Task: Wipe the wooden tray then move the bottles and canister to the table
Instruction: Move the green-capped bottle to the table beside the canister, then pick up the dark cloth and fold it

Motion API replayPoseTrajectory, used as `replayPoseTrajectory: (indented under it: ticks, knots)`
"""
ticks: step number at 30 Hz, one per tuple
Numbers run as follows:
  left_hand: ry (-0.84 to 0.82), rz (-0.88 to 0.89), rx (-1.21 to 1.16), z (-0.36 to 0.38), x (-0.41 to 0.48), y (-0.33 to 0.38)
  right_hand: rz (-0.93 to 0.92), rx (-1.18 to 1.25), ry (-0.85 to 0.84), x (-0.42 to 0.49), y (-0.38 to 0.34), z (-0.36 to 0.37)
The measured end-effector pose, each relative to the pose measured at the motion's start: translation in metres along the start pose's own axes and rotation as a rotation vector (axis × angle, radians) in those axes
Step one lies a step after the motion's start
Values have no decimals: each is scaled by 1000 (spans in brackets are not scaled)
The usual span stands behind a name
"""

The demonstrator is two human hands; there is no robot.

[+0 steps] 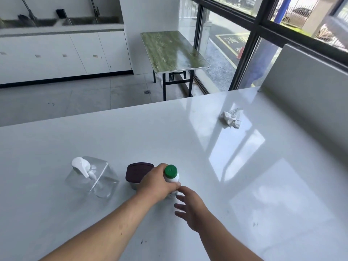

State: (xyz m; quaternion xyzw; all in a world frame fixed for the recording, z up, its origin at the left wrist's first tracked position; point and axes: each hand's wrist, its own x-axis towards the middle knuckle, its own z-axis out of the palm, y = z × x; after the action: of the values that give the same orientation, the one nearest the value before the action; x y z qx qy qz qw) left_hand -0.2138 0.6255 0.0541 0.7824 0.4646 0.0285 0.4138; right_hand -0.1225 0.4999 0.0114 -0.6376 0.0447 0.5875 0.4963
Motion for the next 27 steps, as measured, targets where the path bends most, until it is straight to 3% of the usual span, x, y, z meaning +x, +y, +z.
replayPoseTrajectory:
  ticks: [4,9,15,20,27]
  knots:
    - [-8,67,-52,-12,-5,19,-77,-132,59,-8,-4,-17]
    - [20,309,174,-18,-13,72,-364,-519,308,-54,-22,-73]
    - [-112,483,342,65,-41,153,-495,-747,600,-128,-11,-196]
    - [-318,629,444,190,-94,208,-418,-765,823,-194,56,-320]
    - [-711,790,608,368,-213,239,-163,-676,987,-288,219,-447]
